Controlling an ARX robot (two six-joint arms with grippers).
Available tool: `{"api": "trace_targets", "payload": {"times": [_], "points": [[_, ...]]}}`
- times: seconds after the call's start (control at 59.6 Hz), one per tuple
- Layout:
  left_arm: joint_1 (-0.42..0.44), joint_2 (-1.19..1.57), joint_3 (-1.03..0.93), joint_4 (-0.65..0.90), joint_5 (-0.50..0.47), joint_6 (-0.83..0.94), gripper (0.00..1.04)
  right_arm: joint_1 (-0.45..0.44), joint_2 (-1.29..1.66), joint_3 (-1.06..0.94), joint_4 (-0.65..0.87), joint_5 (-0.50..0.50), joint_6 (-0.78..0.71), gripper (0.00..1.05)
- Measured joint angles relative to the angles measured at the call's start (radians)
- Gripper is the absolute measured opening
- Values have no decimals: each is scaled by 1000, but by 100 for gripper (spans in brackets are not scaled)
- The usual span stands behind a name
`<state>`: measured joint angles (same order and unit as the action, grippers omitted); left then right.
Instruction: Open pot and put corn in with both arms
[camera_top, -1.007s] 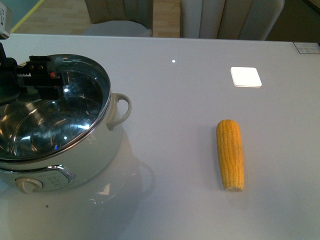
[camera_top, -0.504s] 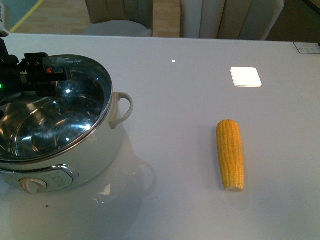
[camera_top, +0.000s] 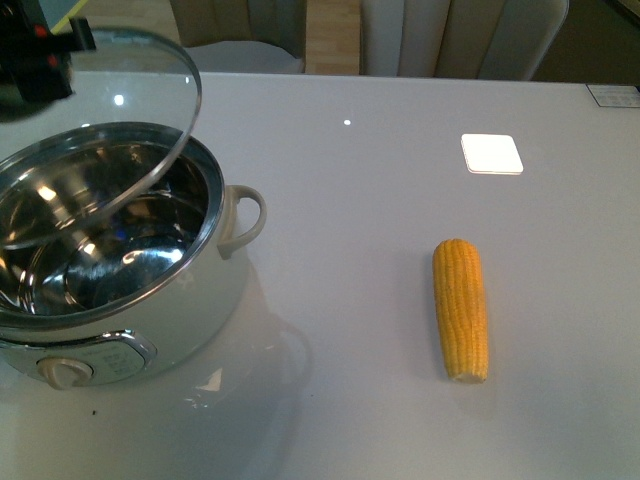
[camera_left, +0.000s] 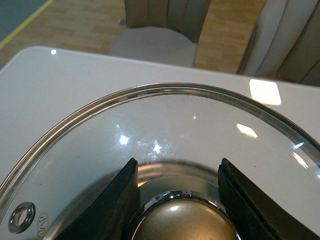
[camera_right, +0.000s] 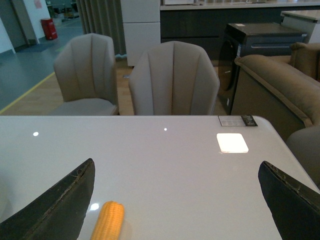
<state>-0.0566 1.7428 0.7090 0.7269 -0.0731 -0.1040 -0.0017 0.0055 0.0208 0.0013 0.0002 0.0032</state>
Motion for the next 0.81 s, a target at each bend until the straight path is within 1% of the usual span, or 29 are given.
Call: {"api": "trace_targets", "payload": {"times": [0.084, 0.118, 0.201, 0.252, 0.353, 0.537, 0.671, 0.806], "points": [[44, -13, 12, 1, 18, 19, 42, 0, 0, 0, 0, 0, 0, 96], [74, -14, 15, 11, 28, 36, 42, 0, 0, 0, 0, 0, 0, 96], [174, -14, 18, 34, 59, 76, 42, 0, 0, 0, 0, 0, 0, 96], [215, -14, 18, 40, 70, 89, 42, 0, 0, 0, 0, 0, 0, 96], [323, 0, 24, 61, 90, 122, 42, 0, 0, 0, 0, 0, 0, 96], [527, 121, 27, 160, 117, 212, 42, 0, 0, 0, 0, 0, 0, 96], [607, 216, 27, 222, 130, 251, 42, 0, 0, 0, 0, 0, 0, 96], [642, 310, 28, 274, 138, 258, 42, 0, 0, 0, 0, 0, 0, 96]]}}
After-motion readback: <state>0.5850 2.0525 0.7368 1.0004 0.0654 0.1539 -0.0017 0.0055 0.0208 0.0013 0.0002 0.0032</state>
